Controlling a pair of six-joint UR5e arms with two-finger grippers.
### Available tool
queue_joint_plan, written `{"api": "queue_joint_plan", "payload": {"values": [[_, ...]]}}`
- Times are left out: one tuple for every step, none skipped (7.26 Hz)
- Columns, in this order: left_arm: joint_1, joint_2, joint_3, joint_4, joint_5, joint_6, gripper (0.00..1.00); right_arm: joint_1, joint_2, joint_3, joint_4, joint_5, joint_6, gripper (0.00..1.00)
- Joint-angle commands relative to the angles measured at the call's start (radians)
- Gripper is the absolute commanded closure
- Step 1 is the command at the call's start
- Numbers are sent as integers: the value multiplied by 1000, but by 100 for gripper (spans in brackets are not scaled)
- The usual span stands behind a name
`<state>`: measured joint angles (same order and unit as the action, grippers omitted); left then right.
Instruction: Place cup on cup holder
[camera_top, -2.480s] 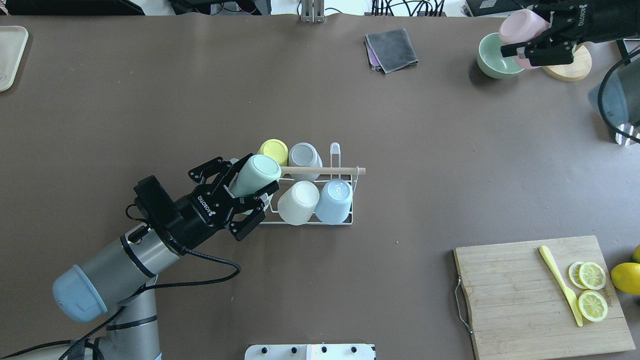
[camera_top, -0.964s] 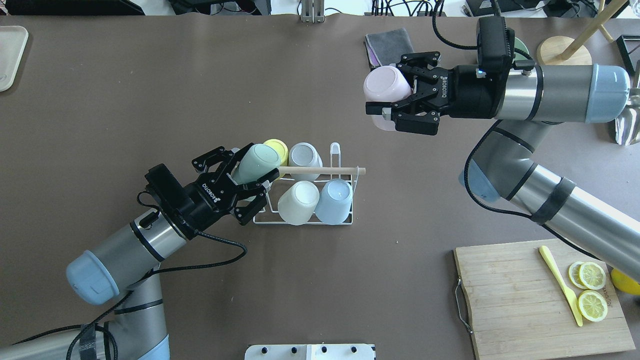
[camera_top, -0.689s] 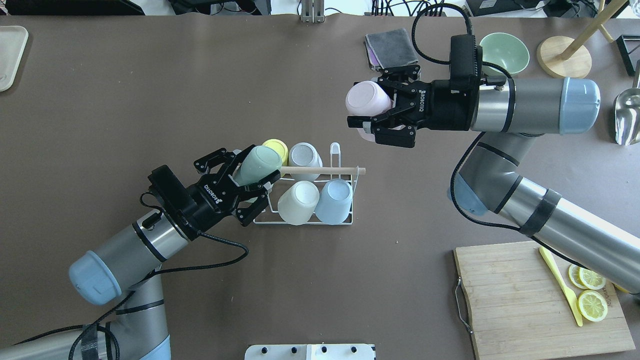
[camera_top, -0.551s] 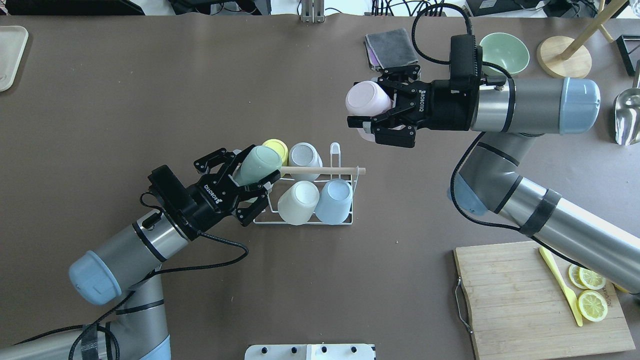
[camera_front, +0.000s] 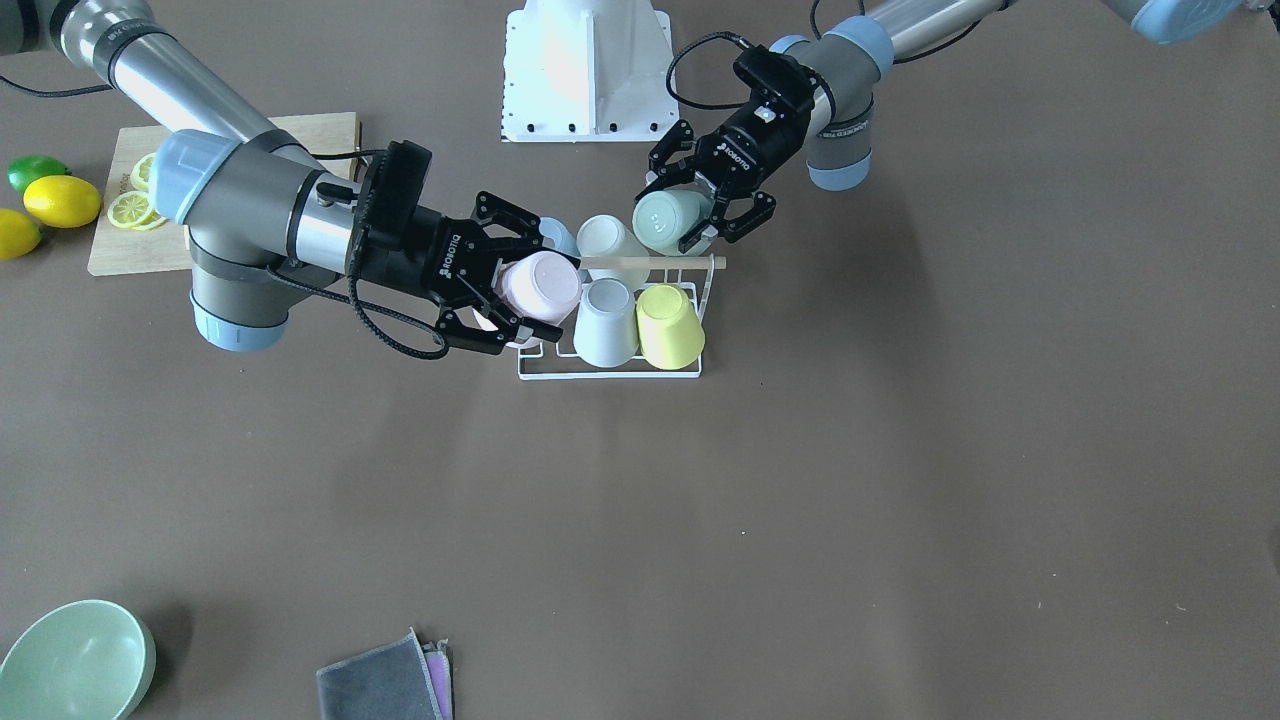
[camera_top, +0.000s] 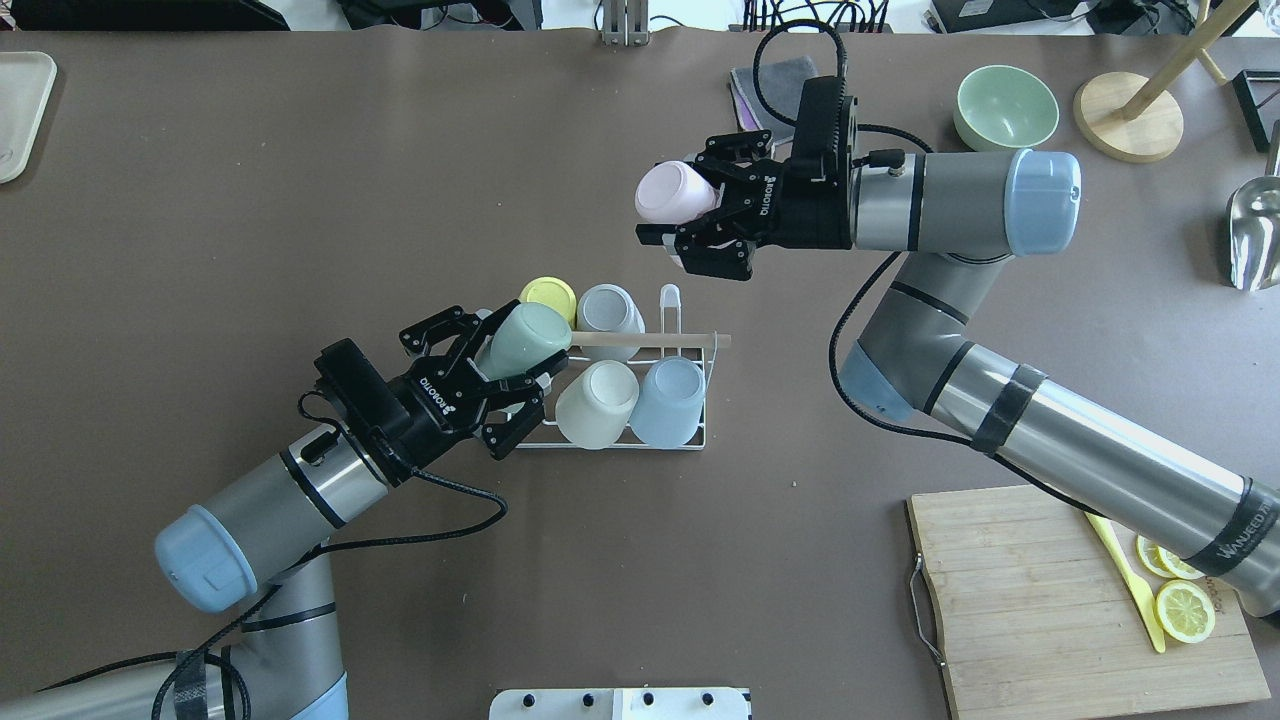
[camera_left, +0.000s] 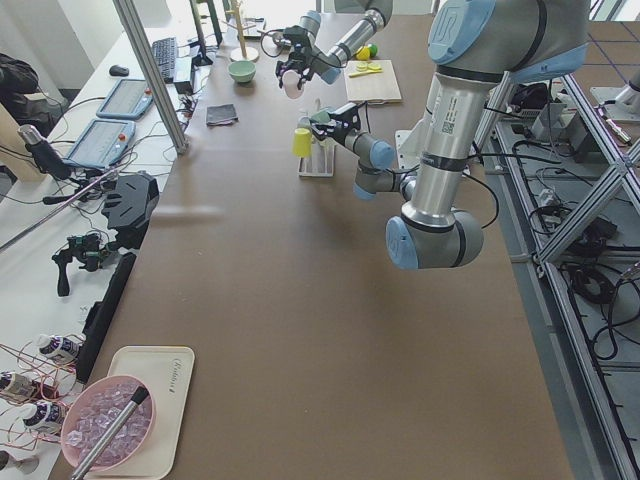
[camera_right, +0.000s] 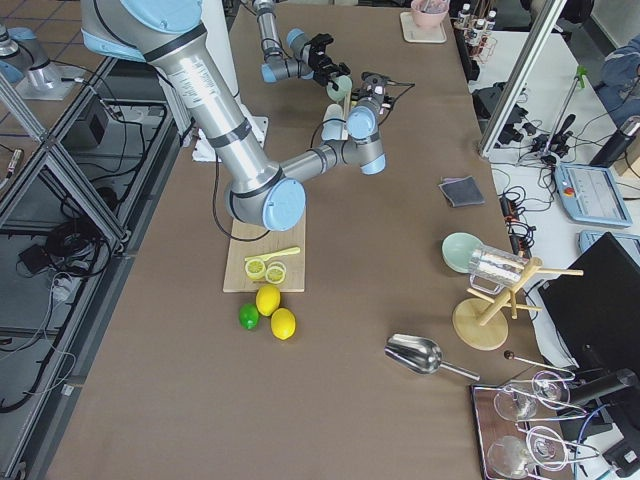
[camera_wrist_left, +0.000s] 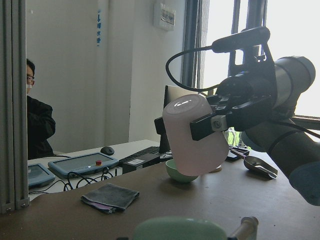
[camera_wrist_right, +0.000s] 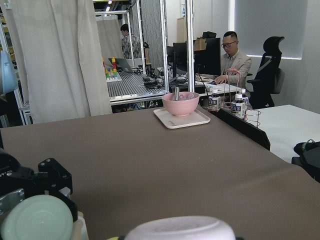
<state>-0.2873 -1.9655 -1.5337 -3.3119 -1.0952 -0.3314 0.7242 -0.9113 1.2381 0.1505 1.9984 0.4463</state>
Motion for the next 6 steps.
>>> {"api": "queue_joint_plan", "payload": {"values": [[7,0,14,-2,0,0,100,-11,21,-38,-5,-6,-11,100],[16,4,17,-5,1,0,81,-17,26,-51,-5,-7,-11,100],[16,10,20,-8,5,0,4,-29,29,-52,-6,-12,-40,100],[19,11,20,-18,5,0,2,-45,26,-52,-6,-21,-44,100],[23,13,17,-23,8,0,2,-48,22,-52,-5,-20,-58,100],[23,13,3,-22,6,-1,2,-51,14,-52,-3,-18,-61,100]]}}
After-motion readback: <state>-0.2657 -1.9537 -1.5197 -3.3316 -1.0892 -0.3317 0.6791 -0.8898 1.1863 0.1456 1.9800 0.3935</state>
